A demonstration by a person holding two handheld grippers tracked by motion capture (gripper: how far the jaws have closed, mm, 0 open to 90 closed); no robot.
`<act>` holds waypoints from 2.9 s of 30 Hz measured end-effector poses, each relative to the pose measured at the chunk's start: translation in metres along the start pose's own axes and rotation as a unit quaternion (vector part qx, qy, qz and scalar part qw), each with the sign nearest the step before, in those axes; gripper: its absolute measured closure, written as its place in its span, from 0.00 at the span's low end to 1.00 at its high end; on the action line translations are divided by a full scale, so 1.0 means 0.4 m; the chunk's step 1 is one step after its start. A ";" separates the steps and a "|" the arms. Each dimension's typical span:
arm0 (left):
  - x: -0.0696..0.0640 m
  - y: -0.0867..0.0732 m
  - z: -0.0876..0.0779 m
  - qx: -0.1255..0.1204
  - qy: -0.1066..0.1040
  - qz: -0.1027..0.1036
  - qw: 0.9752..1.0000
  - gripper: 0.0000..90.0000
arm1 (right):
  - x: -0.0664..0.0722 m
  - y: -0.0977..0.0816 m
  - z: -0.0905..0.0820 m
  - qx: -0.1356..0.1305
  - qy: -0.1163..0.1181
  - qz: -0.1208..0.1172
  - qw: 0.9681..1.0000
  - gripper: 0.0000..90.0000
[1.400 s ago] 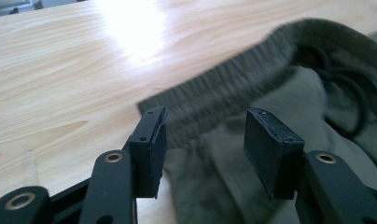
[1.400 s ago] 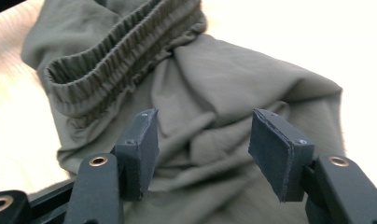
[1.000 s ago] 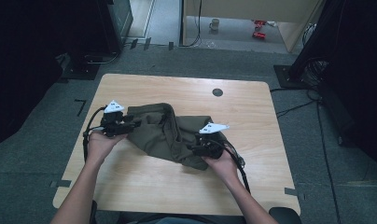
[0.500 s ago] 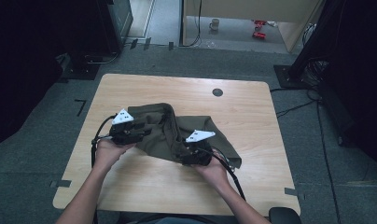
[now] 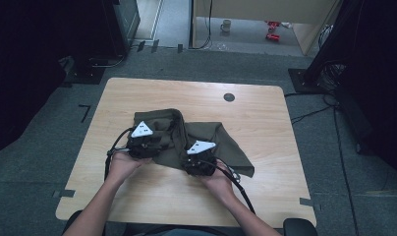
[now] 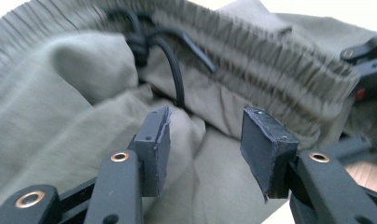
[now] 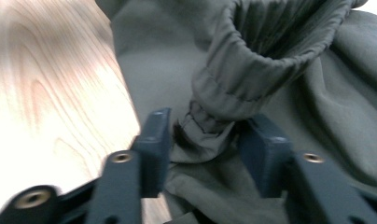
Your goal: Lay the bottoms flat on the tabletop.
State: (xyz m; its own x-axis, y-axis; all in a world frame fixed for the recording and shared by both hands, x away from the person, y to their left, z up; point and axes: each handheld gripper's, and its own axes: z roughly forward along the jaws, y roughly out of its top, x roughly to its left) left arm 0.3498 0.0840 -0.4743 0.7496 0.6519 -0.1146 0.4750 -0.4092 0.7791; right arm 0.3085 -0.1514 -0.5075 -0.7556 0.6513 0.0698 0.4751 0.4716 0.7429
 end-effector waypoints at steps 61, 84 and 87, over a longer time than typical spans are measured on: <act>0.043 -0.043 0.066 0.065 0.026 0.016 0.997 0.63 | -0.373 0.097 -0.120 -0.013 -0.075 0.115 0.990 0.96; 0.120 -0.035 0.075 0.047 0.076 0.015 0.996 0.63 | -0.494 0.062 -0.182 0.007 -0.111 0.159 0.981 0.96; 0.136 -0.022 0.080 0.051 0.076 0.005 0.996 0.63 | -0.513 0.072 -0.183 0.010 -0.116 0.160 0.980 0.96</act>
State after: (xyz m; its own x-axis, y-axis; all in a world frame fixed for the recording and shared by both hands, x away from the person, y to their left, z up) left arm 0.4010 0.1026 -0.5073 0.6798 0.7334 -0.0054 0.5174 -0.4743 0.7123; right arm 0.4442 -0.3151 -0.4515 -0.4441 0.8847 0.1417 0.6810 0.2305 0.6951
